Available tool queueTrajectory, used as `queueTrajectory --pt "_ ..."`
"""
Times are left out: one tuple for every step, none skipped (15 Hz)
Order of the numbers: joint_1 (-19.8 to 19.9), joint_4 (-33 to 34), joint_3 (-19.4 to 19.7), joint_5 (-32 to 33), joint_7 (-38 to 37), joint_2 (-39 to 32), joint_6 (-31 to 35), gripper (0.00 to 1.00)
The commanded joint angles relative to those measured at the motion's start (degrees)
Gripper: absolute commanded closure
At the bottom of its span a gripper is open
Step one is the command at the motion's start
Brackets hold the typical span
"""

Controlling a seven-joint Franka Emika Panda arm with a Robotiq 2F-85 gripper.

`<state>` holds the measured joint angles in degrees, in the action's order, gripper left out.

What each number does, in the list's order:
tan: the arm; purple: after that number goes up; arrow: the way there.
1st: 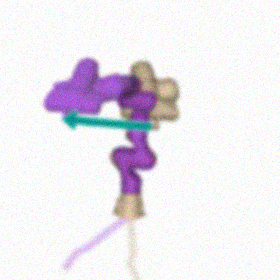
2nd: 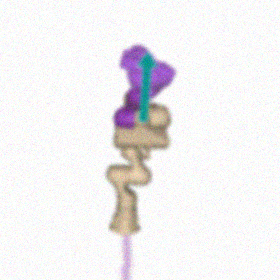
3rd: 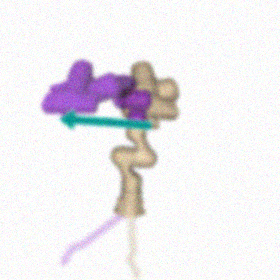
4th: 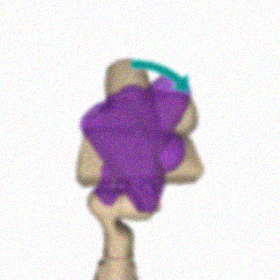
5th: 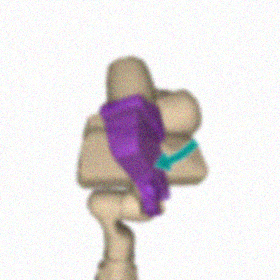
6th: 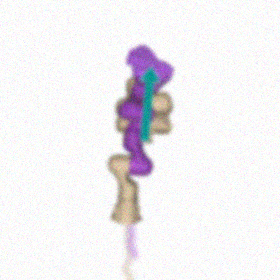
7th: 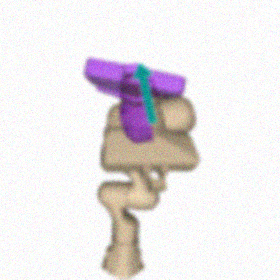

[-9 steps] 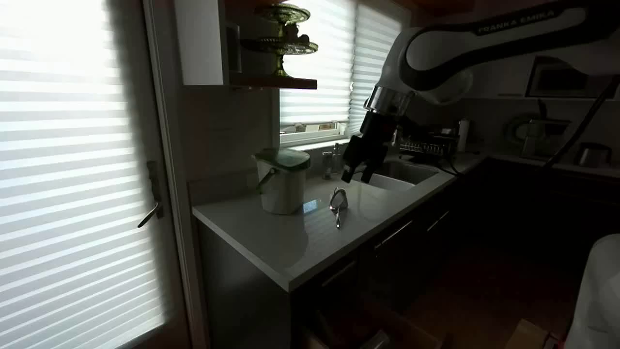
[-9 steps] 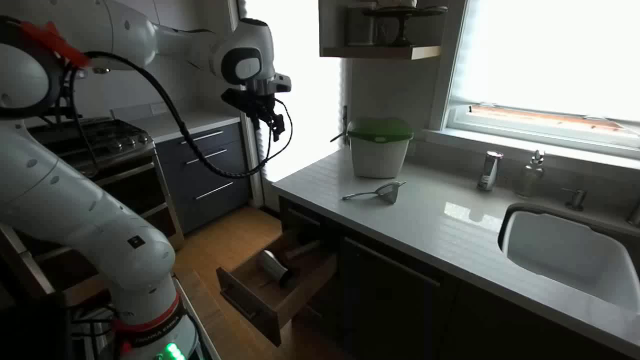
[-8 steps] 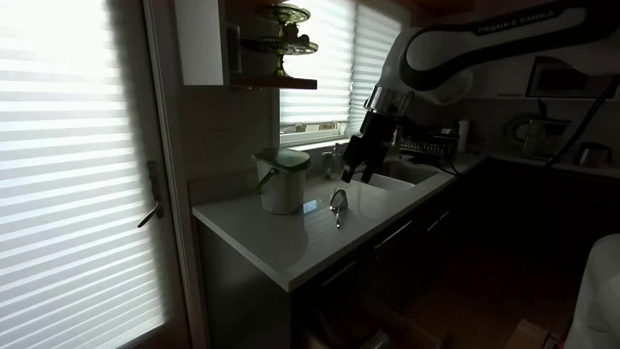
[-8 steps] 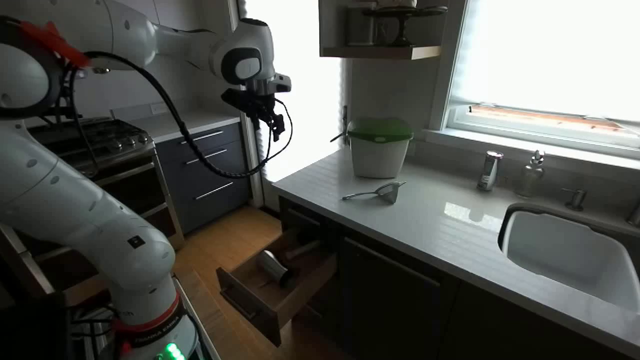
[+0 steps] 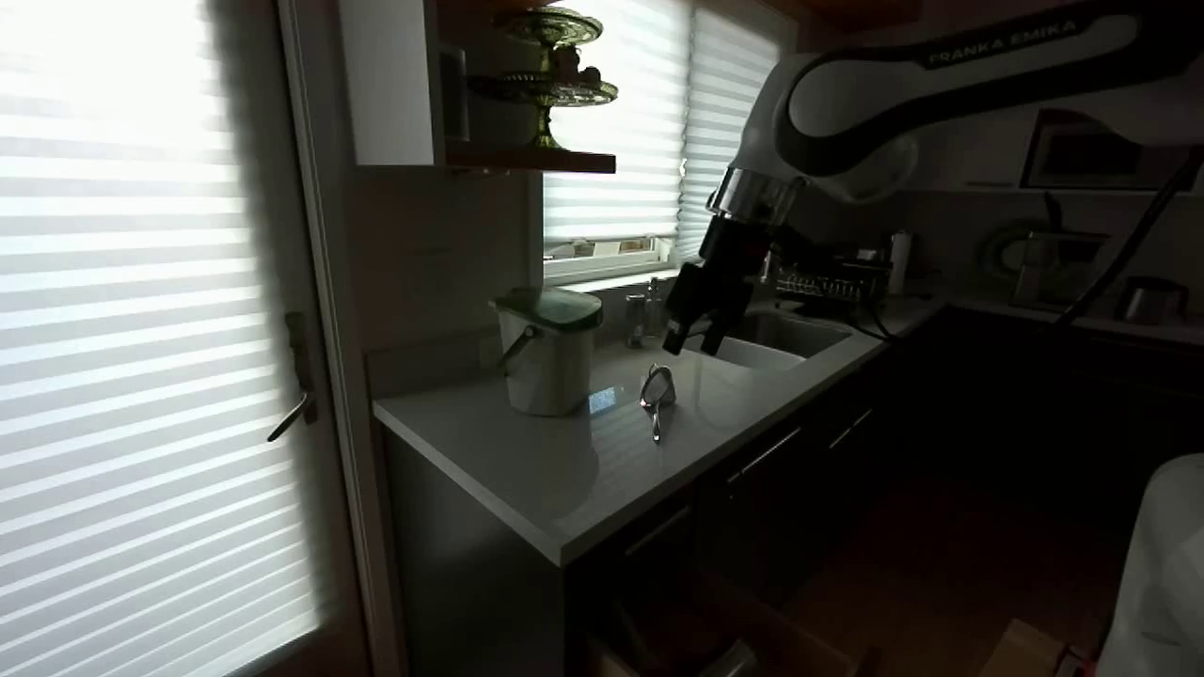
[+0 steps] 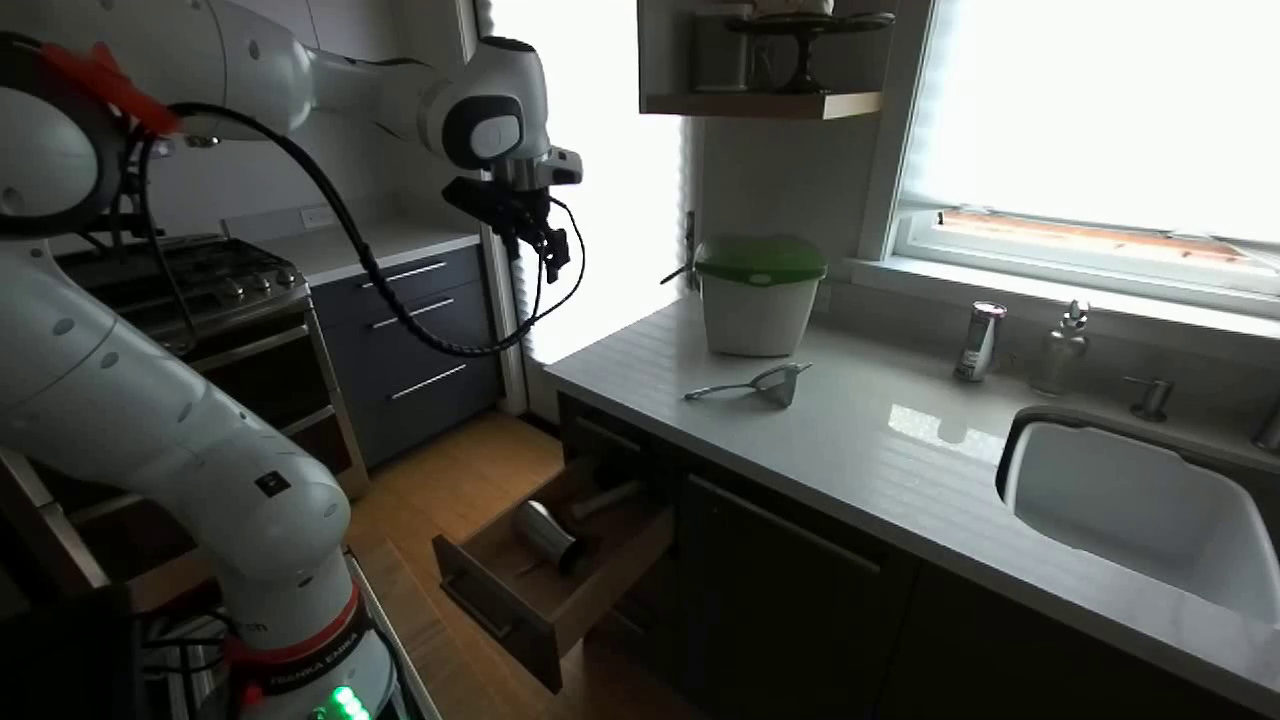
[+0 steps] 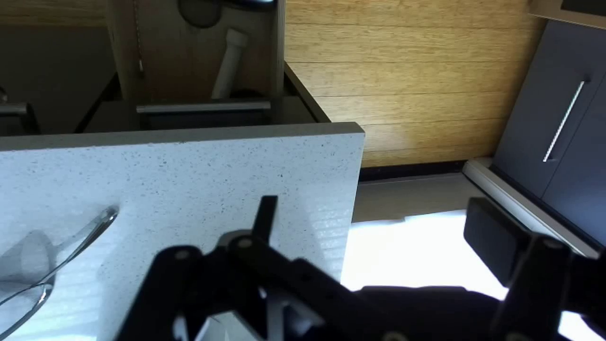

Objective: Put the silver strainer in the open drawer

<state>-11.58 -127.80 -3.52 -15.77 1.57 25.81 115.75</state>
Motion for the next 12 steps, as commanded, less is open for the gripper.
queueTrajectory --pt "0.87 0.15 -0.72 -0.36 0.27 -0.02 -0.22 0.00" --pt "0.87 0.15 -0.72 -0.36 0.27 -0.02 -0.22 0.00" --pt "0.87 0.15 -0.72 -0.36 0.27 -0.02 -0.22 0.00" --pt "0.87 0.15 -0.72 -0.36 0.27 -0.02 -0.22 0.00" --pt "0.87 0.15 -0.72 -0.36 0.27 -0.02 -0.22 0.00" --pt "0.87 0.15 -0.72 -0.36 0.27 -0.02 -0.22 0.00" --pt "0.79 0.91 0.79 -2.37 1.50 -0.80 -0.60 0.00" --pt "1.55 0.89 1.20 -1.79 1.95 -1.15 0.93 0.00" --pt "2.57 1.27 2.32 -1.76 2.47 -1.98 1.86 0.00" --pt "3.24 1.49 3.07 -1.84 2.77 -2.53 2.84 0.00" --pt "4.13 1.65 4.35 -2.30 3.56 -3.53 4.55 0.00" --pt "5.13 1.57 5.36 -2.23 4.19 -4.48 6.97 0.00"
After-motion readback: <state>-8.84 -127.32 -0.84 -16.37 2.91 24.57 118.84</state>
